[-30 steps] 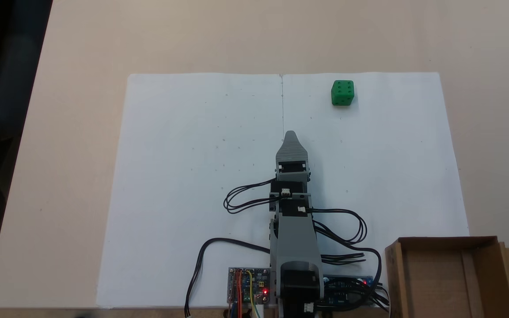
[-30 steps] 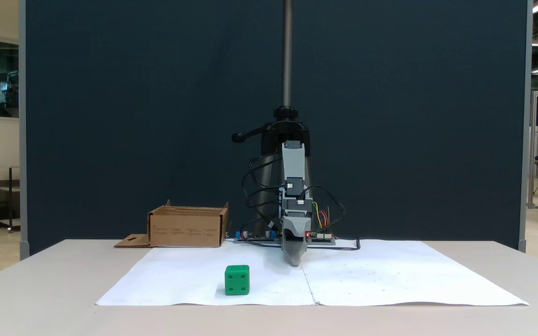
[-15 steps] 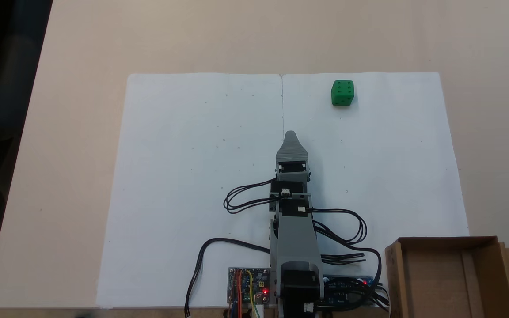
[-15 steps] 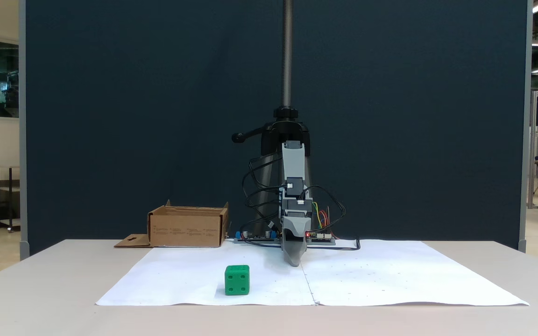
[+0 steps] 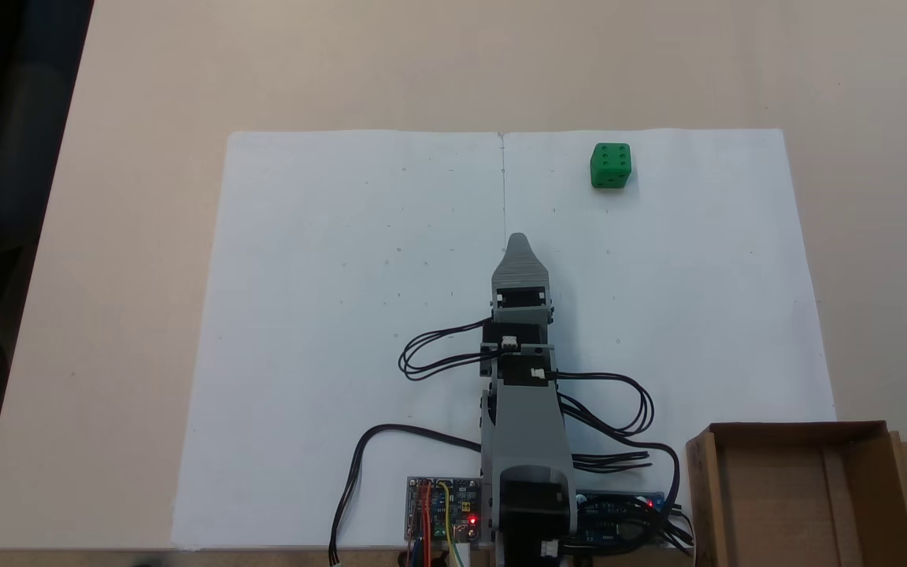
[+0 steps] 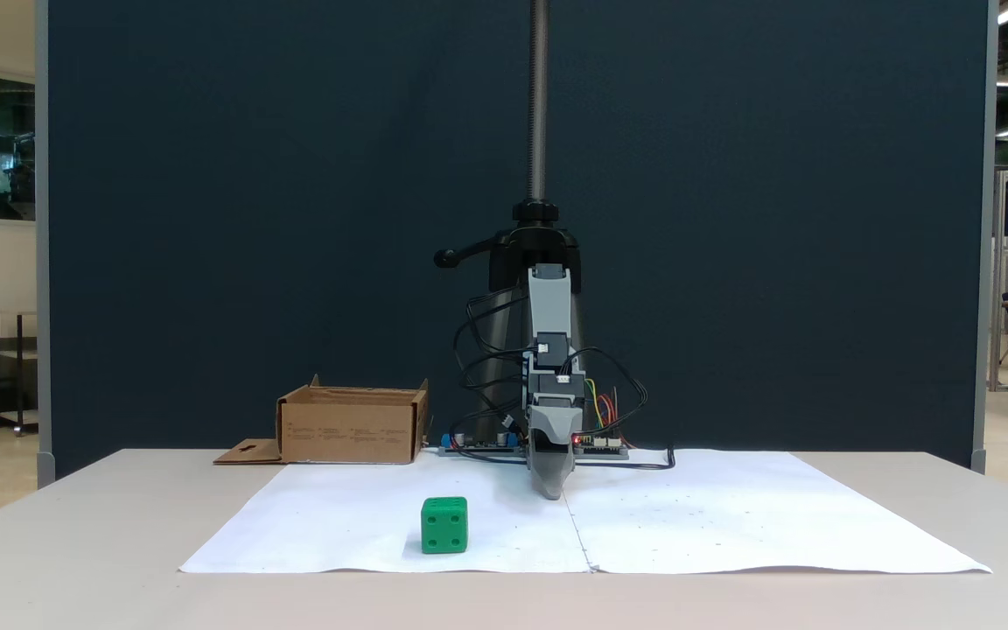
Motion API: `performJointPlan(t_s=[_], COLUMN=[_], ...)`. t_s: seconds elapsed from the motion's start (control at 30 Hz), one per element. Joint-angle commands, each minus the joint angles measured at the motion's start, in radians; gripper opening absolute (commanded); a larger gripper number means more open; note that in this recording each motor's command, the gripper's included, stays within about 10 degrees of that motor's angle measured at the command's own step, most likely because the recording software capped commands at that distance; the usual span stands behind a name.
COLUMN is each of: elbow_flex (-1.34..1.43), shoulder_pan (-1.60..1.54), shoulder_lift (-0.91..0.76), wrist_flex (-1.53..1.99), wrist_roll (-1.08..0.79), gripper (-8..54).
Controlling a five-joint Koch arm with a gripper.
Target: Grasp a green dice and put it in the bin.
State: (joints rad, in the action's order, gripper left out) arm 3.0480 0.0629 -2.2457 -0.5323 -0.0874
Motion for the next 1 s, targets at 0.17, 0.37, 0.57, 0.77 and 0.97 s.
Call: performJointPlan(t_s=[0.17, 0.37, 0.57, 0.77, 0.97], elbow_flex=[-0.216, -0.508, -0.946, -1.302, -1.626], shoulder_pan=[0.293, 0.394, 0.403, 0.396, 0.374], shoulder_lift=[-0.049, 0.127, 0.434, 0.661, 0.867], wrist_flex=[0.375, 0.736, 1.037, 1.308, 1.391], wrist_roll=[0.028, 0.026, -0.009, -0.049, -0.109], gripper=[41.3, 41.3, 41.5, 41.5, 41.5])
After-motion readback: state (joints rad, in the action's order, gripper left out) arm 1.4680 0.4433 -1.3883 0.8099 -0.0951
